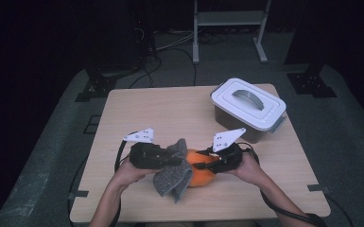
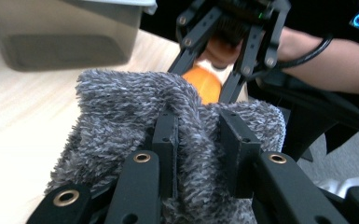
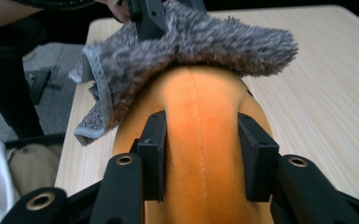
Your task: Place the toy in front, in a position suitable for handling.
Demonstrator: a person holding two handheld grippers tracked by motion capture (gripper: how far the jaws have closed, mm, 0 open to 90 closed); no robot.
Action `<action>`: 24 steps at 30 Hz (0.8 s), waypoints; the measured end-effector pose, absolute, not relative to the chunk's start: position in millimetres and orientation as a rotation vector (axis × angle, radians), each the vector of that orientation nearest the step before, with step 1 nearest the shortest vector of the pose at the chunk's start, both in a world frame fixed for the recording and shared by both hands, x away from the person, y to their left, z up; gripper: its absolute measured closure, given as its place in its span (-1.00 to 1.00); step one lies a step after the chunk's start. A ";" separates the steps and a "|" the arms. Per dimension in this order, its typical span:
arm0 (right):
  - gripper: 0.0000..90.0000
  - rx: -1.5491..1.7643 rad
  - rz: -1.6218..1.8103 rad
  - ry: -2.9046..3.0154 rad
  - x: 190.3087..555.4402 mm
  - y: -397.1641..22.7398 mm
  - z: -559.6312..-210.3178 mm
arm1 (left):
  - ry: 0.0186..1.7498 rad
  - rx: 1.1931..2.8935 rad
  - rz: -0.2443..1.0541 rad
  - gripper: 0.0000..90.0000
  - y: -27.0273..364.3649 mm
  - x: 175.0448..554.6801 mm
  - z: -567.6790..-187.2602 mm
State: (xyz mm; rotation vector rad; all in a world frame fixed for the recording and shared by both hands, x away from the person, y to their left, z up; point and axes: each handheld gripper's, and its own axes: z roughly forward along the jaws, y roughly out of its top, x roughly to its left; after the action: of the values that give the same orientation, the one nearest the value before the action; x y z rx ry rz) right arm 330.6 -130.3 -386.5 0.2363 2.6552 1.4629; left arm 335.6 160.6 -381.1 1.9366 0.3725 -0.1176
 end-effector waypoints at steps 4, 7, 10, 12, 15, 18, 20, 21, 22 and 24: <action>0.22 0.218 1.394 2.692 334.0 -127.2 -397.5 | 0.406 2.051 -0.095 0.55 157.8 337.6 -393.2; 0.17 0.213 1.410 2.695 332.5 -134.8 -406.1 | 0.422 2.040 -0.129 0.55 157.5 341.6 -403.9; 0.11 0.243 1.419 2.684 330.3 -148.3 -408.9 | 0.423 2.047 -0.127 0.55 155.1 341.7 -405.2; 0.07 0.256 1.426 2.675 329.8 -159.8 -410.2 | 0.412 2.034 -0.152 0.55 150.9 341.4 -406.4; -0.04 0.318 1.428 2.666 330.6 -177.4 -412.1 | 0.374 2.009 -0.185 0.55 138.4 339.5 -406.6; -0.11 0.404 1.399 2.661 331.4 -191.5 -411.4 | 0.342 2.011 -0.193 0.55 124.1 336.7 -403.7; -0.25 0.456 1.361 2.663 329.2 -196.1 -409.8 | 0.339 2.003 -0.204 0.55 117.2 335.5 -403.3; -0.30 0.467 1.343 2.683 327.1 -197.1 -408.4 | 0.343 1.995 -0.207 0.54 114.7 334.7 -403.4; -0.34 0.466 1.320 2.690 323.7 -197.5 -406.8 | 0.345 1.992 -0.200 0.54 113.1 334.5 -403.3; -0.38 0.447 1.294 2.684 315.2 -196.5 -403.7 | 0.347 1.988 -0.200 0.54 110.8 333.8 -403.2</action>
State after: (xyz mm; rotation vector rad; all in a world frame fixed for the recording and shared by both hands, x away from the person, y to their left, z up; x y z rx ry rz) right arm 315.2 -196.5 -403.7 0.4467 2.6841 1.2945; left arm 333.8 110.8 -403.2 1.9879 0.3466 -0.1999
